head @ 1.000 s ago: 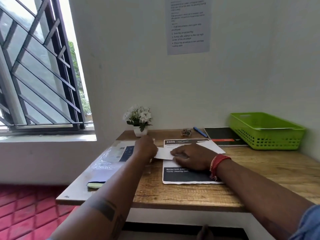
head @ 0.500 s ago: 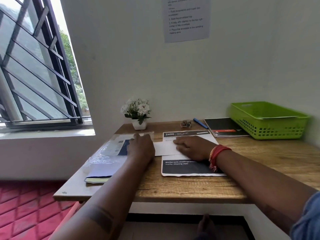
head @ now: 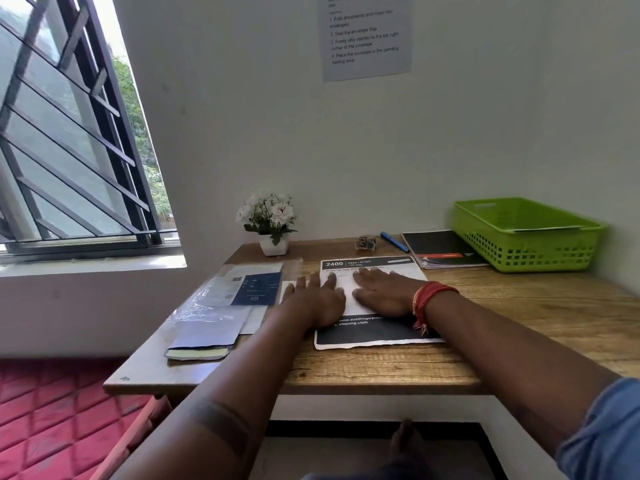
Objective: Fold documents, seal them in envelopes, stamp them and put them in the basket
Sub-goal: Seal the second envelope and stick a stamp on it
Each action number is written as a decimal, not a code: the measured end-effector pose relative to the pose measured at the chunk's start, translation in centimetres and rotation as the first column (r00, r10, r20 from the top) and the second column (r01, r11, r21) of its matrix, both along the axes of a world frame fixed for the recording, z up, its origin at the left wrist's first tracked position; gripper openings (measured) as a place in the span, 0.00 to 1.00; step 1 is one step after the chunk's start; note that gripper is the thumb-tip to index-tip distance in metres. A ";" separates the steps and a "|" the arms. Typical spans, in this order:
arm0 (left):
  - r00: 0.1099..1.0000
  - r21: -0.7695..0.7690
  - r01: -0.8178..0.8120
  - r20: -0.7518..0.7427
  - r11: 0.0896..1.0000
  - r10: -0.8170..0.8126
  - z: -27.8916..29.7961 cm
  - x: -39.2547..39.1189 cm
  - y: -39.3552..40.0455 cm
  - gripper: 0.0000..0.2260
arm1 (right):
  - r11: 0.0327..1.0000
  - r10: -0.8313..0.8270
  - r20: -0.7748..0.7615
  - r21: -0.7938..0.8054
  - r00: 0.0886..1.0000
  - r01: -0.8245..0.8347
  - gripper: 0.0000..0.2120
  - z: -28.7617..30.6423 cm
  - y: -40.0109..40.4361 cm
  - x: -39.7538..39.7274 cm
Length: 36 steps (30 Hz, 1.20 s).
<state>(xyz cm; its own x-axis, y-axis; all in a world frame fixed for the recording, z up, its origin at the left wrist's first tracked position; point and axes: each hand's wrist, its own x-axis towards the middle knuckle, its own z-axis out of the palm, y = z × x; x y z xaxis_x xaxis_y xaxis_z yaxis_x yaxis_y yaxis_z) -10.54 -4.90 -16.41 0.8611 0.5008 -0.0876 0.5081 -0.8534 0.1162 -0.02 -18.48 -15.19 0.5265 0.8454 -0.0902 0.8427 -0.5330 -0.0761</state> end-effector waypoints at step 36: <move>0.789 -0.008 0.095 0.610 0.995 -0.070 0.4 17.8 4.3 0.19 | 0.870 -0.236 0.097 0.465 0.967 0.165 0.22 -0.3 6.9 16.1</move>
<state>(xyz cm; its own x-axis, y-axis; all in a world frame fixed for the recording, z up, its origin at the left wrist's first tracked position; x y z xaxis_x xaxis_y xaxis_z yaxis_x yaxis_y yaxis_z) 7.23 -0.62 -16.02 0.7804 0.4325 0.4517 0.2496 -0.8777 0.4091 16.06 -11.57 -15.45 0.6664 0.6501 0.3650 0.7415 -0.6294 -0.2327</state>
